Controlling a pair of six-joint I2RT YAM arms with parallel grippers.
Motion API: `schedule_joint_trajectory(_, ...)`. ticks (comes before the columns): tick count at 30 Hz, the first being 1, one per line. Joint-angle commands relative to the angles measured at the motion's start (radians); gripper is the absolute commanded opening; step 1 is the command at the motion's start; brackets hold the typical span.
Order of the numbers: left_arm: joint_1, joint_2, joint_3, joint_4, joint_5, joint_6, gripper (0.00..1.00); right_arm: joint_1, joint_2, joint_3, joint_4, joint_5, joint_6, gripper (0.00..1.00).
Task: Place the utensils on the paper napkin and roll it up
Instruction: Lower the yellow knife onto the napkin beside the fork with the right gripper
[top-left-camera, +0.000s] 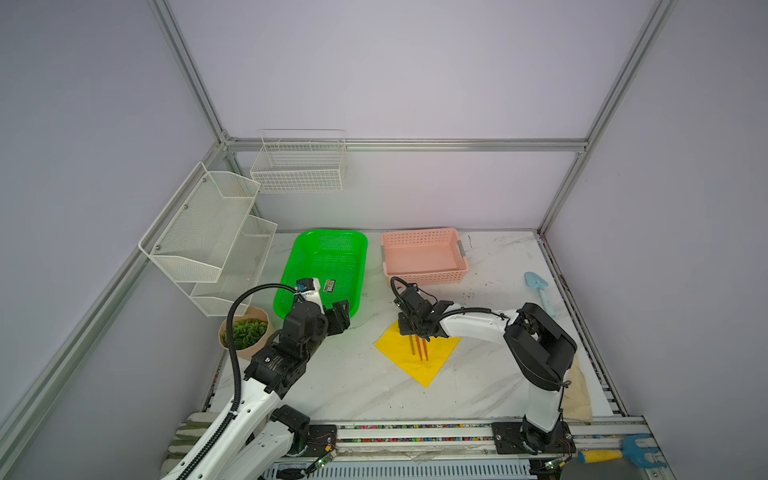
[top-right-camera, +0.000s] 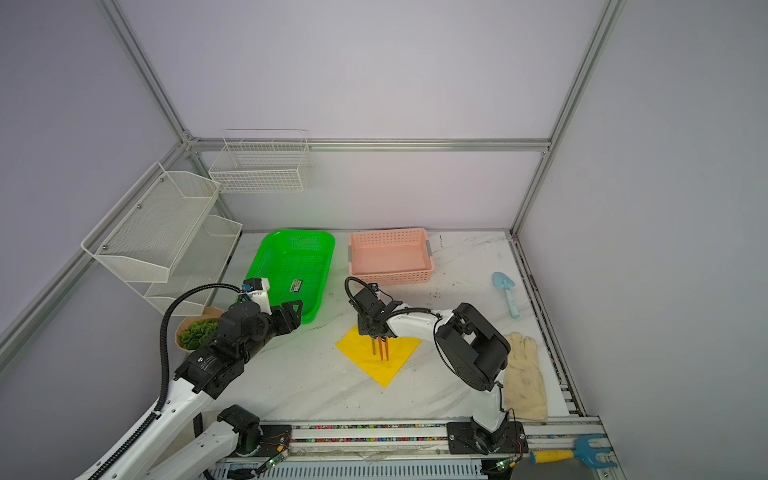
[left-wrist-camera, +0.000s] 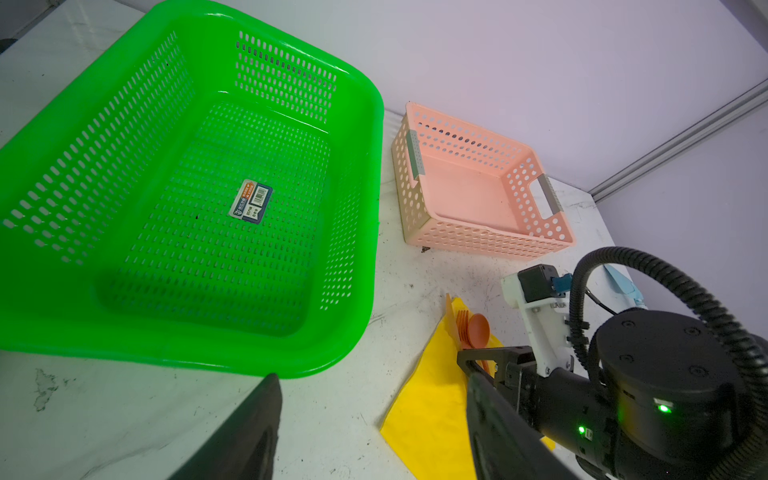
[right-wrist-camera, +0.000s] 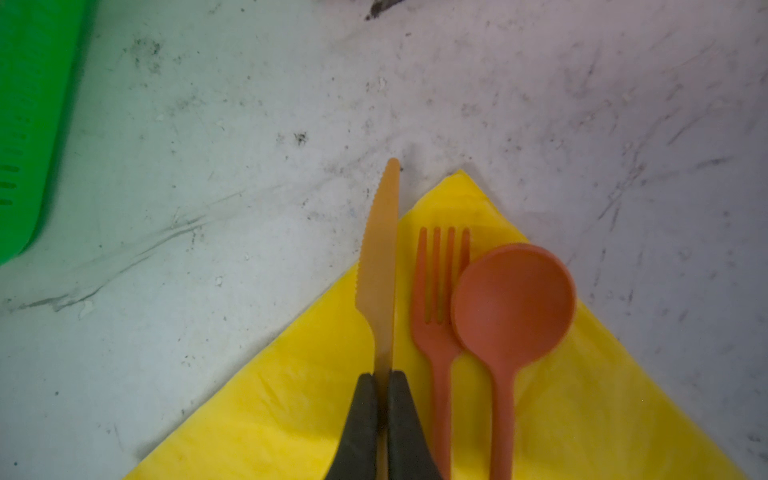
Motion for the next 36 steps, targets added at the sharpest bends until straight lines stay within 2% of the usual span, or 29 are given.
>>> schedule_joint_trajectory(1, 0.000, -0.010, -0.036, 0.030, -0.003, 0.001, 0.69, 0.009, 0.003, -0.018, 0.006, 0.022, 0.025, 0.05)
schedule_joint_trajectory(36, 0.000, -0.033, -0.025, 0.011, -0.010, 0.003, 0.70, 0.026, -0.019, -0.036, -0.019, 0.049, 0.048, 0.06)
